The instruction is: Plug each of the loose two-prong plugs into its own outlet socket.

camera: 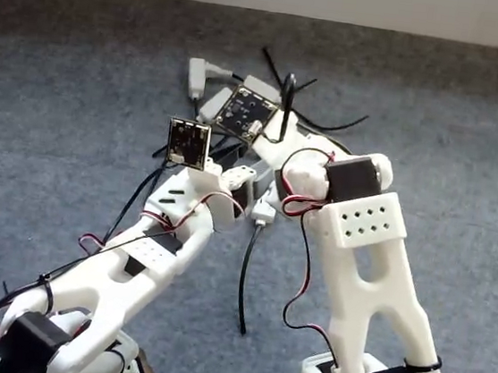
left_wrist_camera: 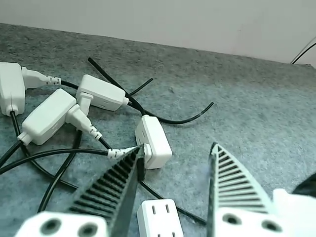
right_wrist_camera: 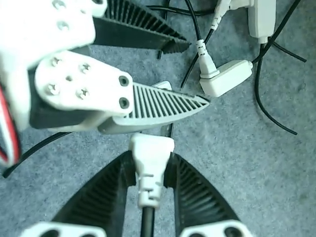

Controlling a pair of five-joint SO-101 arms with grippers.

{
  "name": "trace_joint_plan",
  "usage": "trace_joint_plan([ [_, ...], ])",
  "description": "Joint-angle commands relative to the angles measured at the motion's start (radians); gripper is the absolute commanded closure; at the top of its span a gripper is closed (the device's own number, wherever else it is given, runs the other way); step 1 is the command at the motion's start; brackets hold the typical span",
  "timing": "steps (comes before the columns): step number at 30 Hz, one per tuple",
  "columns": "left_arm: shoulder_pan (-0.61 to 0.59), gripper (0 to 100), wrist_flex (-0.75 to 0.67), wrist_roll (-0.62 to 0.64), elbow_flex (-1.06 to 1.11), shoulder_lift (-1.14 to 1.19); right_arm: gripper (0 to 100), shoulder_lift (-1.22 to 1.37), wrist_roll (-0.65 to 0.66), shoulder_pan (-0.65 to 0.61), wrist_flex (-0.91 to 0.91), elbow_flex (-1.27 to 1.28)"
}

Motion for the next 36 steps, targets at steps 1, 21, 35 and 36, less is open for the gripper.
trace_joint_plan([
  [1, 0.036, 77, -0.009, -0.006, -0.002, 0.004, 99.2, -0.022, -0.015, 0.016, 0.039, -0.127],
  [21, -0.062, 77, -0.009, -0.008, -0.005, 0.005, 99.2, -0.019, -0.071, 0.156, 0.154, -0.239],
  [35, -0.377, 77, 0.066, 0.0, -0.045, 0.008, 99.2, 0.12, -0.468, 0.153, 0.269, -0.268],
  [36, -0.357, 77, 0.066, 0.0, -0.044, 0.008, 99.2, 0.15, -0.477, 0.131, 0.297, -0.275],
])
